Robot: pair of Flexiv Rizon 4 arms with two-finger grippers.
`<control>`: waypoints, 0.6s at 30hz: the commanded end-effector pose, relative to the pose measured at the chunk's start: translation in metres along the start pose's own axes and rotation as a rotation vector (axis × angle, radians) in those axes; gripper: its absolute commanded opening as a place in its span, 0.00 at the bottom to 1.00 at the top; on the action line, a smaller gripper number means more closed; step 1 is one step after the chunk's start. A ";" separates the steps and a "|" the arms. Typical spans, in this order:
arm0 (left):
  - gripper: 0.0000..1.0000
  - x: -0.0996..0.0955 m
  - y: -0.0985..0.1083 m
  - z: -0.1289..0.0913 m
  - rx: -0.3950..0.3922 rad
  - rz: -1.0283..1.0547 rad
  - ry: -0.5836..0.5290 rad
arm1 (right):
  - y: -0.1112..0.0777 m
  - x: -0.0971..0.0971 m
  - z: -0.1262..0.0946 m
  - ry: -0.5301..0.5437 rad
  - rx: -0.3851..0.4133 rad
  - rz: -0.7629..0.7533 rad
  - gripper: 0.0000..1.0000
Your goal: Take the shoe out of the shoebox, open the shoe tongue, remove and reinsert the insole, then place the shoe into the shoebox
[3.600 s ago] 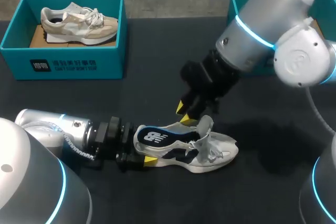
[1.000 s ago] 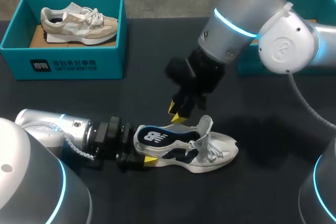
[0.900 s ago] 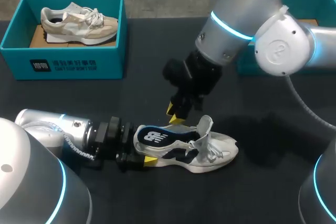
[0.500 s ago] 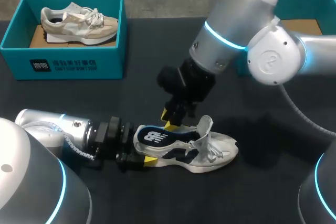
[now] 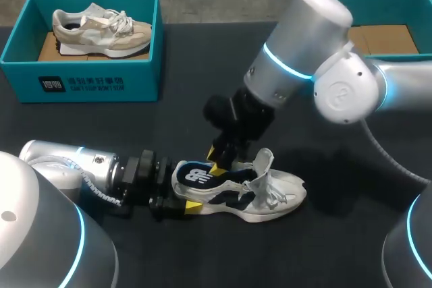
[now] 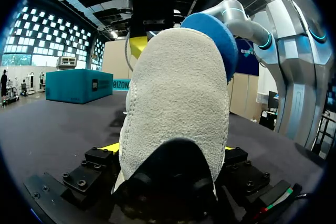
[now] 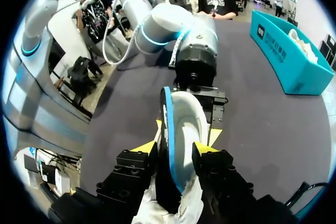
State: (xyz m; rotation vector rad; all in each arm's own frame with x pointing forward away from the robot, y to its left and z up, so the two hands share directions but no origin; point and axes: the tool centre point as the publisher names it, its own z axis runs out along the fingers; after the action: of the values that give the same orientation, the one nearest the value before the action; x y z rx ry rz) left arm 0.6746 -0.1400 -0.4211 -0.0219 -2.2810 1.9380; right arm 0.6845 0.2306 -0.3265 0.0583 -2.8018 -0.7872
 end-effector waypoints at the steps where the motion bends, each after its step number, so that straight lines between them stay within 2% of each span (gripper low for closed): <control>1: 0.00 -0.002 0.002 0.001 -0.001 0.000 0.000 | 0.001 -0.002 0.006 0.000 0.001 0.001 0.42; 18: 0.00 -0.002 0.002 0.001 -0.001 0.000 0.000 | 0.012 0.010 0.012 -0.011 0.016 0.033 0.38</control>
State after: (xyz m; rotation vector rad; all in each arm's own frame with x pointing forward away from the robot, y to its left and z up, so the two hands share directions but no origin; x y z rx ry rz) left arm 0.6746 -0.1401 -0.4211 -0.0219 -2.2810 1.9380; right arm 0.6755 0.2421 -0.3311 0.0138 -2.8002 -0.7726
